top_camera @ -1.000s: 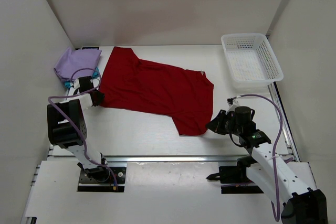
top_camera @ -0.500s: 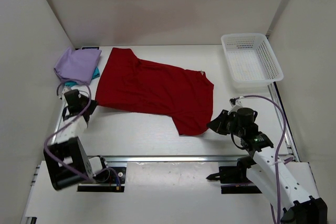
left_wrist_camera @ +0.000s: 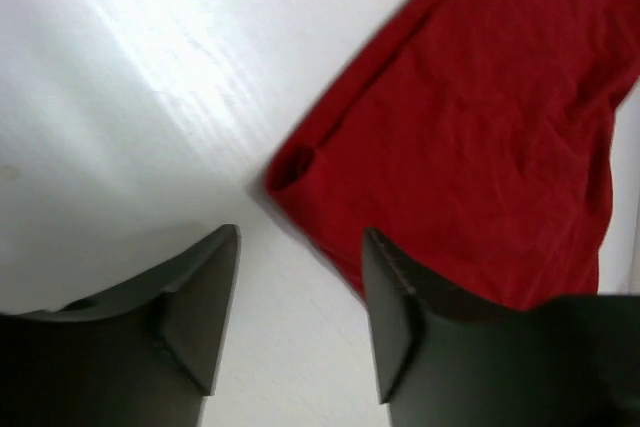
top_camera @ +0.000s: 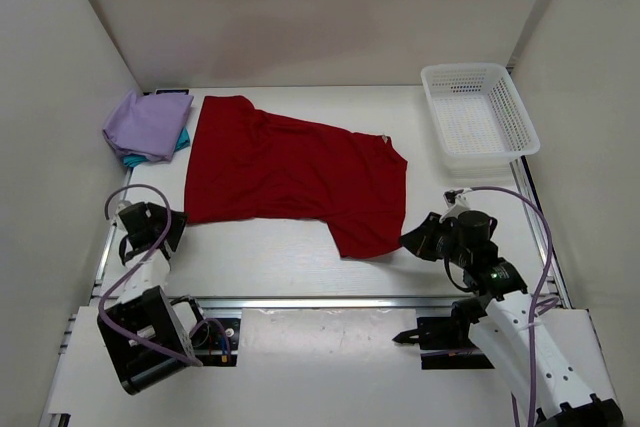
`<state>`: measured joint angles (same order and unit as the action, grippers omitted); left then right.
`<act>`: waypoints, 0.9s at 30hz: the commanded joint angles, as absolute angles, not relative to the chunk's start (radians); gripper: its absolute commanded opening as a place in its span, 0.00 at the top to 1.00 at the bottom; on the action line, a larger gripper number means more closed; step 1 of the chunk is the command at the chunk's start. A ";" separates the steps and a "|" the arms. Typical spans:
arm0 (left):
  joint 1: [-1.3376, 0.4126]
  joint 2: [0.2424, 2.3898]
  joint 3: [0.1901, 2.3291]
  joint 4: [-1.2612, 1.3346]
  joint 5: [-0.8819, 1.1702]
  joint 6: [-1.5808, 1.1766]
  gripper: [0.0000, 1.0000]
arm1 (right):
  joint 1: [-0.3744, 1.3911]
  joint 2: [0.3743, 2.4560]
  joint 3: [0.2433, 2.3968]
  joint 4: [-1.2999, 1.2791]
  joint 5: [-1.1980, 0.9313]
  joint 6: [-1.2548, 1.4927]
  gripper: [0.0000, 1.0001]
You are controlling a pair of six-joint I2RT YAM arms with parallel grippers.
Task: Fold and stack the t-shirts
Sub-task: Flatten out the tshirt
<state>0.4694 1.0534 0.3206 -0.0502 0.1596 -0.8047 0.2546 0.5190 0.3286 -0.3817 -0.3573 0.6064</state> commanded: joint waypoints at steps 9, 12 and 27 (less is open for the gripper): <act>0.405 1.138 0.319 0.078 0.189 -0.917 0.40 | 0.287 0.587 0.337 -0.308 -0.365 0.592 1.00; 0.405 1.152 0.312 0.087 0.181 -0.922 0.41 | 0.284 0.604 0.333 -0.295 -0.361 0.598 1.00; 0.331 1.274 0.470 0.157 0.164 -0.924 1.00 | 0.288 0.627 0.492 -0.376 -0.243 0.563 1.00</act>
<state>0.3649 1.3258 0.3759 0.1532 0.1722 -0.9516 0.2878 0.6331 0.3775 -0.3752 -0.3126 0.5949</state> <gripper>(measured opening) 0.026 0.007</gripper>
